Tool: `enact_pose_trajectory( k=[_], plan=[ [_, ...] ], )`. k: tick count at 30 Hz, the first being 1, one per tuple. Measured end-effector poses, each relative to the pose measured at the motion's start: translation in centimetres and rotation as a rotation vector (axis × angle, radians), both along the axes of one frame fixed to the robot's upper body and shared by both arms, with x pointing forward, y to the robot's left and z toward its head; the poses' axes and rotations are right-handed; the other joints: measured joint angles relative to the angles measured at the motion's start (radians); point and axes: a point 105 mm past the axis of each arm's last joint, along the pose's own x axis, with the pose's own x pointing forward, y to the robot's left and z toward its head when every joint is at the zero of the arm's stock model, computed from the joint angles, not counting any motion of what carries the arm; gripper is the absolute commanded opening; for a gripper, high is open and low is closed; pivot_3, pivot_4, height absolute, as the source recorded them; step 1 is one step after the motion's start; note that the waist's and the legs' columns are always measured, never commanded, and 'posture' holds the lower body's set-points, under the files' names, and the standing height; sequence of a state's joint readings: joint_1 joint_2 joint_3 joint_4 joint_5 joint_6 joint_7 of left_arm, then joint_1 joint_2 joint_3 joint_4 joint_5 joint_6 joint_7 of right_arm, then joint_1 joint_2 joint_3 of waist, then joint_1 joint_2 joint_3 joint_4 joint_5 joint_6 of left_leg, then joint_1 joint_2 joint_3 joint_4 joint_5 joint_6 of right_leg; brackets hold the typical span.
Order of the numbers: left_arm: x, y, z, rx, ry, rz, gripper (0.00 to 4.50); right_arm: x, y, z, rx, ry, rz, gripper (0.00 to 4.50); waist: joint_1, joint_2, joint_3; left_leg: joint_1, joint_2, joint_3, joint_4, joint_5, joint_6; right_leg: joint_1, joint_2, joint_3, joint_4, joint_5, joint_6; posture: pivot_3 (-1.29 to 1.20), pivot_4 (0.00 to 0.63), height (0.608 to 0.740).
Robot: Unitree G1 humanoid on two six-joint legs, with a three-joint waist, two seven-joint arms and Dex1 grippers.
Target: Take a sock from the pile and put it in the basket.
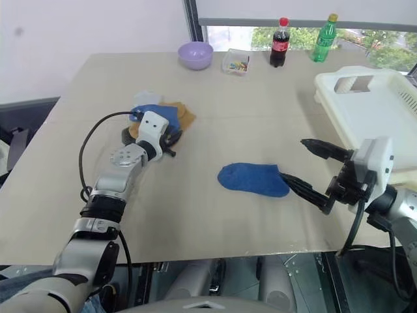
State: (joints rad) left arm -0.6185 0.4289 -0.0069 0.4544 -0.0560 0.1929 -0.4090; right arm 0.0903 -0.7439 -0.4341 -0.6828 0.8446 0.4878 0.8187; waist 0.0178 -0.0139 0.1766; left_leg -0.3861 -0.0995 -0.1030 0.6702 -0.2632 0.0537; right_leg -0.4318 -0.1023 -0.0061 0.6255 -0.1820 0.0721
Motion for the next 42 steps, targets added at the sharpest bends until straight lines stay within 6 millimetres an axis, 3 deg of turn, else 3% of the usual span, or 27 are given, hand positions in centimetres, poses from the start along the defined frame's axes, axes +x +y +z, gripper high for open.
enact_pose_trajectory(
  k=[15,22,41,42],
  plan=[
    [0.8,0.0,-0.8,0.023,-0.008,0.035,1.49,0.6,-0.1,-0.3,-0.002,0.003,0.0,4.49,-0.001,0.0,0.0,0.0,0.0,0.0,0.0,0.001,-0.001,0.0,0.0,0.0,0.0,0.0,0.0,0.0,0.15,0.732],
    [0.7,-1.1,-0.9,0.102,-0.027,-0.027,1.49,0.6,-0.1,-0.3,-0.008,-0.001,-0.007,4.49,0.0,0.0,0.0,0.0,0.0,0.0,0.0,0.001,-0.001,0.0,0.0,0.0,0.0,0.0,0.0,0.0,0.15,0.732],
    [1.3,-0.4,-0.8,0.105,-0.032,0.018,1.49,0.6,-0.3,-0.5,-0.018,-0.007,-0.02,4.49,-0.002,0.0,0.0,0.0,0.0,0.0,0.0,0.001,-0.001,0.0,0.0,0.0,0.001,0.0,0.0,0.0,0.15,0.732],
    [1.3,-0.3,-0.7,0.104,-0.033,0.022,1.23,0.7,-0.4,-0.5,-0.018,-0.006,-0.022,4.5,-0.002,0.0,0.0,0.0,0.0,0.0,0.0,0.001,-0.001,0.0,0.0,0.0,0.001,0.0,0.0,0.0,0.15,0.732]
  ],
)
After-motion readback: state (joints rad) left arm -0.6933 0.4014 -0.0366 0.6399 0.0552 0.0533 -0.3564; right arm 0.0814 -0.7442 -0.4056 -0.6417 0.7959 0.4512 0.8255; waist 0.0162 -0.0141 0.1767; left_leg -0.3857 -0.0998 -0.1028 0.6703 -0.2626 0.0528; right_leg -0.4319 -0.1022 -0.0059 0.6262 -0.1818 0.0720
